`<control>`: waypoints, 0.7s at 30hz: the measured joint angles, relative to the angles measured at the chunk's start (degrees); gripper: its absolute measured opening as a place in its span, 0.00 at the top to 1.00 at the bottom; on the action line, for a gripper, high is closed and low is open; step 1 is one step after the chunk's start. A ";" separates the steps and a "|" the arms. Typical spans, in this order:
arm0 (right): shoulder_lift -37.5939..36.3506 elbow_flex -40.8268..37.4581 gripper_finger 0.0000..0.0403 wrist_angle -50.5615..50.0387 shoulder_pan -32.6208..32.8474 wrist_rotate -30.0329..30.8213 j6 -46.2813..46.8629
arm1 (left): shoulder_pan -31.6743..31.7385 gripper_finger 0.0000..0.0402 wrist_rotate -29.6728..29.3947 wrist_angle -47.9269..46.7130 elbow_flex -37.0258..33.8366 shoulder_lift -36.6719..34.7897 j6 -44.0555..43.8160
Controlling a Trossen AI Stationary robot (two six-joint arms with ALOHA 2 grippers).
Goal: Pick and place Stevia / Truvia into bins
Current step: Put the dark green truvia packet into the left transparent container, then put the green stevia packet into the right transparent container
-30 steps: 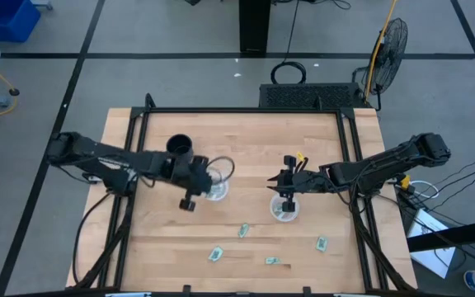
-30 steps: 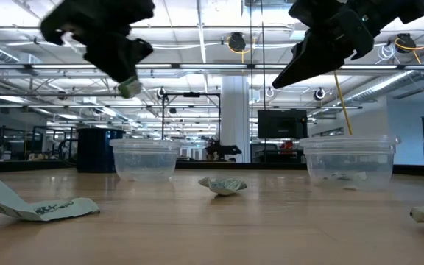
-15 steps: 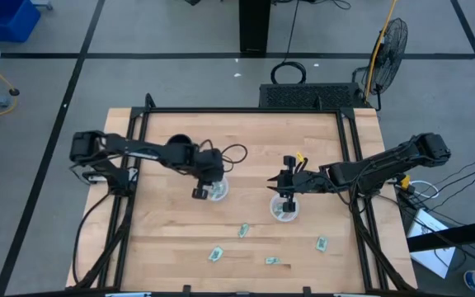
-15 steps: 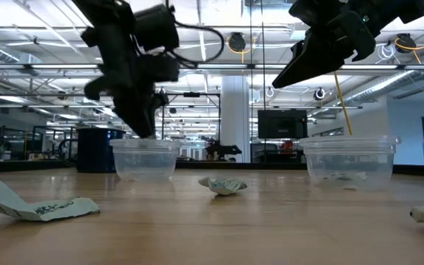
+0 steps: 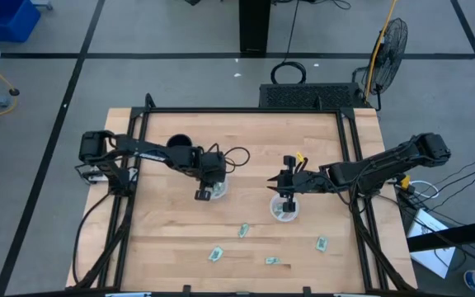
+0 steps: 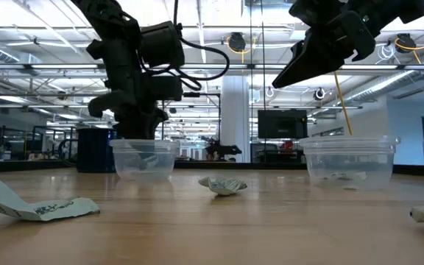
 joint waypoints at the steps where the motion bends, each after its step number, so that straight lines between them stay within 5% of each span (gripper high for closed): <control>1: 0.00 0.00 0.78 0.00 0.00 0.00 0.00 | 0.00 0.89 -0.02 0.24 0.02 0.00 0.00; 11: -0.02 0.00 0.78 -1.30 0.00 0.58 1.73 | 0.00 0.78 -0.09 0.33 0.04 0.07 4.27; 17: -0.93 0.02 0.77 -7.69 -1.13 12.22 4.40 | -0.04 0.78 -0.13 -0.37 2.31 0.07 4.87; 21: -1.24 0.05 0.71 -14.17 -4.49 10.76 8.64 | -0.07 0.78 -0.20 -3.62 6.32 0.07 4.92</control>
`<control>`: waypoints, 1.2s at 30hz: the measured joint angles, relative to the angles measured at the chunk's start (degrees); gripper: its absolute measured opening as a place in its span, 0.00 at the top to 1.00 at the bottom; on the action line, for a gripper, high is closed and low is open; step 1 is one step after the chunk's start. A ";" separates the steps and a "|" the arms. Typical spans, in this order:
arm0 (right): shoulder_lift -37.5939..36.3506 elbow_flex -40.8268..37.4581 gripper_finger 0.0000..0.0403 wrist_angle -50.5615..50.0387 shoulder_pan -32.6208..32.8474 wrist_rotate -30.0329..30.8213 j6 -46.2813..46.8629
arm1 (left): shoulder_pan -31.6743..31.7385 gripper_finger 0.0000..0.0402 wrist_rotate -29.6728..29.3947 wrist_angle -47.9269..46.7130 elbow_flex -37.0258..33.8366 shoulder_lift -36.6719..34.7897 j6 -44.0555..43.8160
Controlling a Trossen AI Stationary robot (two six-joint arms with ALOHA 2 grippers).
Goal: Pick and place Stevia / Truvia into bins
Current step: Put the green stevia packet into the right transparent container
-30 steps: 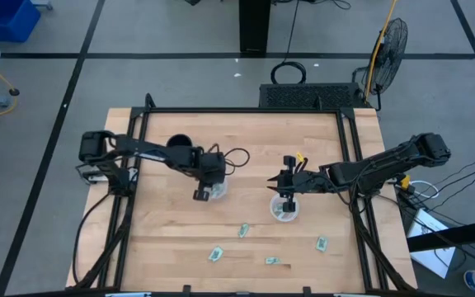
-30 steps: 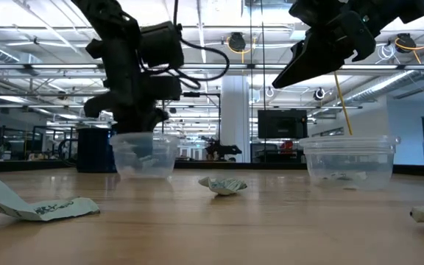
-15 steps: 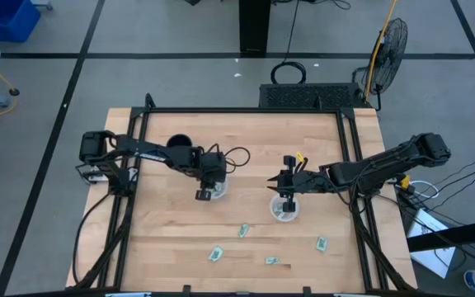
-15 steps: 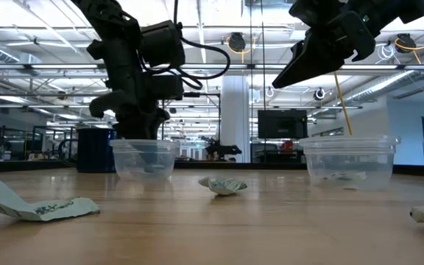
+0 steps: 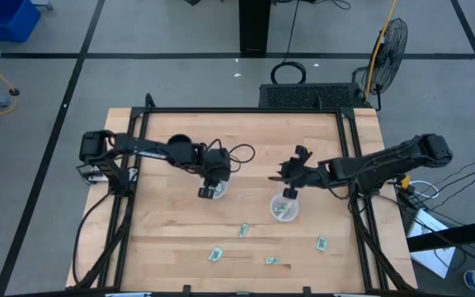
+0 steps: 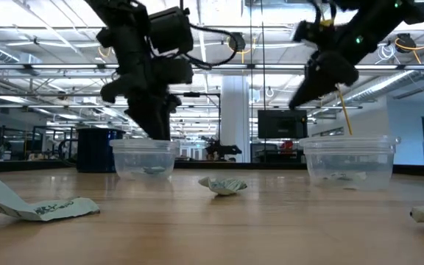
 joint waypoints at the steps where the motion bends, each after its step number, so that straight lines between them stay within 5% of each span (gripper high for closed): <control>1: -0.01 -0.04 0.69 -2.26 -0.83 -0.57 1.20 | 0.00 0.78 0.00 -1.13 1.10 0.00 0.00; 6: -0.07 -0.05 0.60 -11.01 -4.58 -3.85 6.68 | -0.04 0.78 -1.81 -7.31 7.18 0.00 -0.63; 12: -0.23 -0.05 0.57 -16.07 -7.61 -19.83 14.12 | -0.11 0.78 -3.87 -9.45 11.48 -0.07 -1.78; 19: -0.23 -3.74 0.59 -19.69 -7.84 -19.87 17.38 | -0.11 0.78 -4.13 -9.40 13.26 -0.07 -5.83; 26: -0.18 -10.46 0.59 -13.27 -7.93 -15.46 19.37 | -0.11 0.78 -4.15 -9.32 13.26 -0.05 -6.67; 36: -0.23 -15.54 0.59 -2.87 -8.48 -18.28 18.40 | -0.11 0.78 -4.28 -8.43 13.26 -0.07 -9.39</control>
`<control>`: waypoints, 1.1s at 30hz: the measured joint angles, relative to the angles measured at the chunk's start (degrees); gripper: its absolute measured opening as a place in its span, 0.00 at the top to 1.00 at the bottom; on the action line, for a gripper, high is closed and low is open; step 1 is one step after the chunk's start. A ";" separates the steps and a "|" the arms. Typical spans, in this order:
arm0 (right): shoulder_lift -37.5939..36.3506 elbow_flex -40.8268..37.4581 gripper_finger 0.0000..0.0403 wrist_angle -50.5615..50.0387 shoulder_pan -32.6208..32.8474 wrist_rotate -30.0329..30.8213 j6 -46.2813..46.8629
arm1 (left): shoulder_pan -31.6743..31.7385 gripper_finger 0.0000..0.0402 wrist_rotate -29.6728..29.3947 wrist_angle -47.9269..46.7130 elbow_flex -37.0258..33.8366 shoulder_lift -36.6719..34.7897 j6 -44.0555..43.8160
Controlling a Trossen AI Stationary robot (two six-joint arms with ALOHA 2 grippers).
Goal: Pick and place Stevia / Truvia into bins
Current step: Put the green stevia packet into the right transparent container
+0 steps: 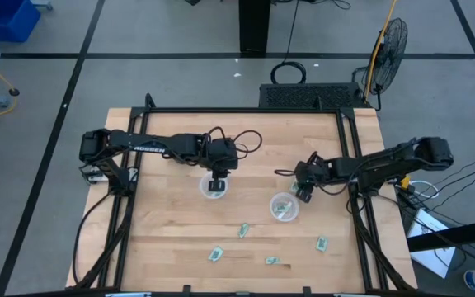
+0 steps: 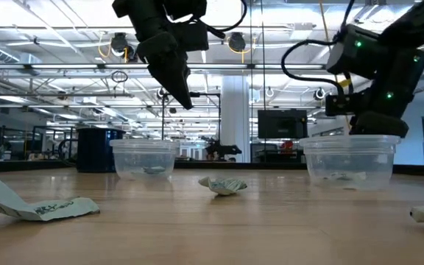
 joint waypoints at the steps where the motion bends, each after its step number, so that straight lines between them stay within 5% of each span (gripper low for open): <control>1: -0.06 -0.75 0.60 1.58 -0.11 0.02 0.17 | 0.00 0.78 0.00 0.00 0.00 0.01 -0.03; 8: -0.21 -4.77 0.68 5.27 -0.17 0.53 0.47 | 0.00 0.78 -0.02 -0.02 -0.02 0.02 -0.03; 17: -0.12 -4.67 0.98 7.30 -0.19 0.30 -0.06 | 0.00 0.78 0.00 0.00 -0.02 0.02 0.06; 25: -3.43 -1.48 0.99 3.36 -0.18 -0.56 -1.44 | 0.00 0.78 0.00 -0.02 -0.02 0.02 -0.01; 33: -9.61 10.73 1.00 -10.73 0.38 2.03 -3.45 | 0.00 0.78 0.00 -0.14 -0.04 0.02 0.15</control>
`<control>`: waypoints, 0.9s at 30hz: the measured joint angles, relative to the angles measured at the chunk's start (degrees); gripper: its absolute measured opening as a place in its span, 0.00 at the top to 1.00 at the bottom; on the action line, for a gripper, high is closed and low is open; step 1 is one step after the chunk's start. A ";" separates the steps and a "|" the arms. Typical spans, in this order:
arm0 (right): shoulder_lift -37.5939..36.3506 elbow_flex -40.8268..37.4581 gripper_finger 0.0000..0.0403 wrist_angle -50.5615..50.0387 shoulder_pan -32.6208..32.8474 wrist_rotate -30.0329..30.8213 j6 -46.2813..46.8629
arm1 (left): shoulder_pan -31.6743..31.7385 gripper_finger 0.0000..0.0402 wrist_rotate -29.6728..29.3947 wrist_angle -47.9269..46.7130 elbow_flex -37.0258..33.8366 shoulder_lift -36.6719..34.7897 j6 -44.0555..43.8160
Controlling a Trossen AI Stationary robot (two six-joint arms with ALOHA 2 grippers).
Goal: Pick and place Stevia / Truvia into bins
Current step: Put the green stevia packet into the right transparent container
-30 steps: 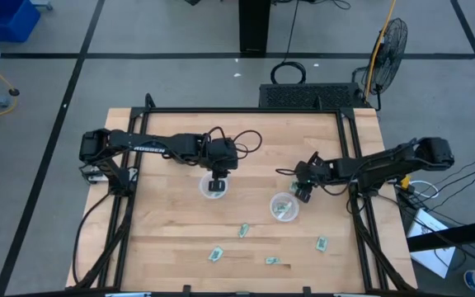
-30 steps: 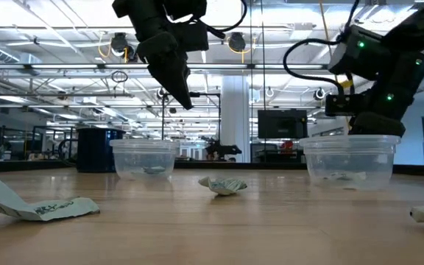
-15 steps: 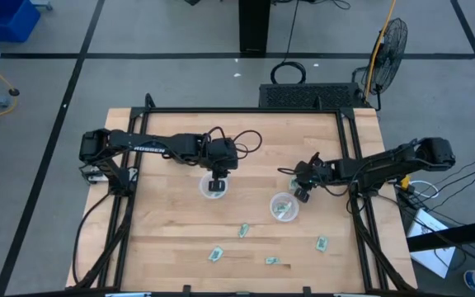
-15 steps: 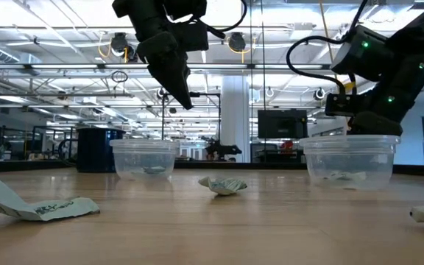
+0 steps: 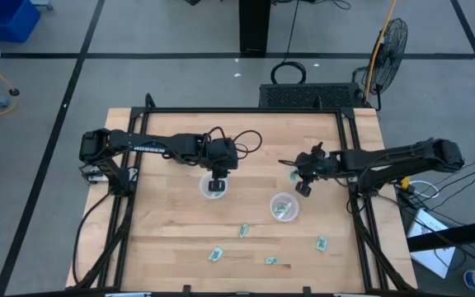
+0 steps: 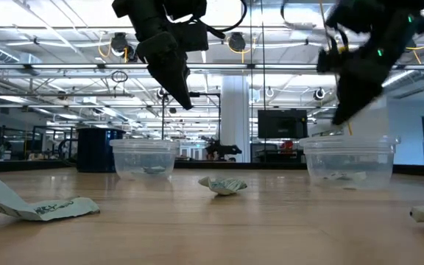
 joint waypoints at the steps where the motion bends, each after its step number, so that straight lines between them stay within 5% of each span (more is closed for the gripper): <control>1: -0.59 1.78 1.00 -1.33 0.41 1.20 -0.42 | 0.00 0.78 0.00 0.00 0.00 0.00 -0.02; 10: 1.06 10.86 1.00 -2.62 8.47 2.79 -3.30 | 0.00 0.78 0.00 -0.30 -0.02 0.00 -0.02; 27: 17.91 11.56 1.00 4.68 24.83 1.09 11.58 | -0.11 0.78 -0.09 -0.74 -0.02 0.00 0.35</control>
